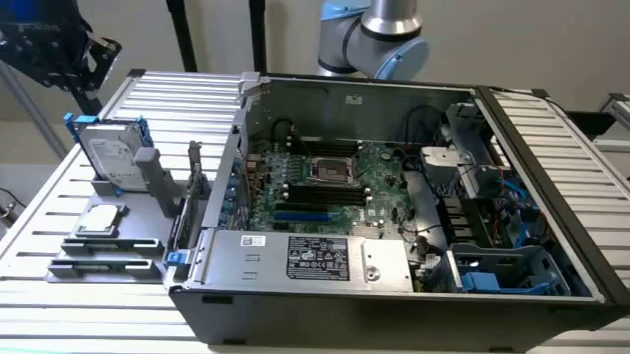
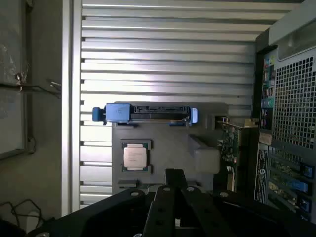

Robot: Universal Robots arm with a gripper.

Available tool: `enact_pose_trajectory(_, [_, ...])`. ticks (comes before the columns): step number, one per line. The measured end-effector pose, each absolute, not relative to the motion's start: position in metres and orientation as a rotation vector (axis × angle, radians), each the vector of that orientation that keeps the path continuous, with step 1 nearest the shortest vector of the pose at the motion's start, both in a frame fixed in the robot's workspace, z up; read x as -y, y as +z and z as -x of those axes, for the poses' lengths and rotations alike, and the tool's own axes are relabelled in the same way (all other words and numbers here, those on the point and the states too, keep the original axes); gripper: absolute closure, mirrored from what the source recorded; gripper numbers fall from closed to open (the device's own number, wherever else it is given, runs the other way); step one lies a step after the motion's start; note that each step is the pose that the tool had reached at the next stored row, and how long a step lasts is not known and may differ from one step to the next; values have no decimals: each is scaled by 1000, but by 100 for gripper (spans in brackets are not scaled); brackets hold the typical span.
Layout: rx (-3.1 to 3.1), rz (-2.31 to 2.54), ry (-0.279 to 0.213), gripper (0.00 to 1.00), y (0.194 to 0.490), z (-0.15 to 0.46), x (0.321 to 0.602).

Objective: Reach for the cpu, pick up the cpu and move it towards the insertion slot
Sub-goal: 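Pick up the cpu and move it towards the insertion slot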

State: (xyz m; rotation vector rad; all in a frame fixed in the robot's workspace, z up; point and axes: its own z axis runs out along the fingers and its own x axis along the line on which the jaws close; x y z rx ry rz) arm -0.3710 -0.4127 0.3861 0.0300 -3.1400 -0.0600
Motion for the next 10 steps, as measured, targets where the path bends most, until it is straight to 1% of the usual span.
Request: enact_pose_trajectory(10, [3140, -30, -60, 89, 386, 371, 413])
